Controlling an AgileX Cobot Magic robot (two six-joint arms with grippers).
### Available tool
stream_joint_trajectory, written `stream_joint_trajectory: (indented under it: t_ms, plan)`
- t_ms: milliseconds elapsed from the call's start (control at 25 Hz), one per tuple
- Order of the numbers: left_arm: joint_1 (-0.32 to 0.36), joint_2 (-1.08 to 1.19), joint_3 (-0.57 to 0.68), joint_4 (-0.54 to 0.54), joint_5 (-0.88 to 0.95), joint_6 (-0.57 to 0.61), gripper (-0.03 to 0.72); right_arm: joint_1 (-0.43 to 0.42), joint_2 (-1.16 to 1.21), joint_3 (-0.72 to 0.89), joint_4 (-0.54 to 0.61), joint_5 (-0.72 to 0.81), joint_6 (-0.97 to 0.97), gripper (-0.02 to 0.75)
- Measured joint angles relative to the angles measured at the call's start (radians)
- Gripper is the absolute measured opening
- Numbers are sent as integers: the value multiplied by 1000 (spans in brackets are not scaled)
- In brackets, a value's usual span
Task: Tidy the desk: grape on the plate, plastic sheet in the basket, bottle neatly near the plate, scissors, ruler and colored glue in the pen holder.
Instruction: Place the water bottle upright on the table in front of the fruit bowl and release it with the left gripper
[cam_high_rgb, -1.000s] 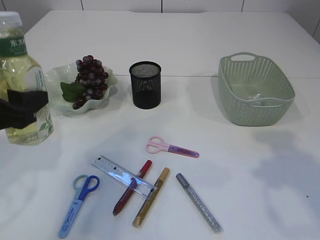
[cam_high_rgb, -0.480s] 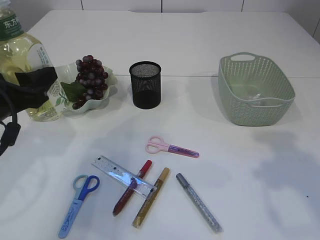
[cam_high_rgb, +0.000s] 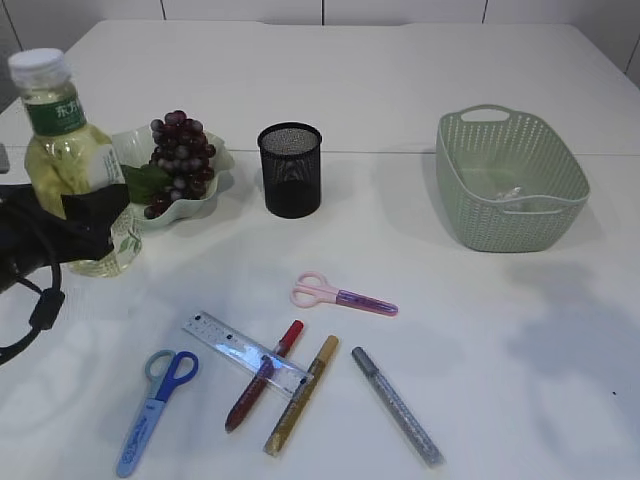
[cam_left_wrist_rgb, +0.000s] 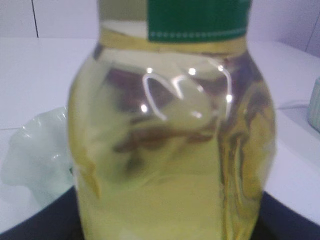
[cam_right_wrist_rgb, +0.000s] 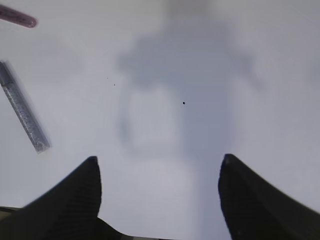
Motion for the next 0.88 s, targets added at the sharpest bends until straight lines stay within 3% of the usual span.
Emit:
stream_joint_trajectory:
  t_ms: [360, 880]
  plan:
    - [79, 118, -28, 95, -3, 2, 438, 0, 0, 0, -3, 0, -1, 565]
    - [81, 281, -124, 113, -5, 2, 438, 0, 0, 0, -4, 4, -1, 565]
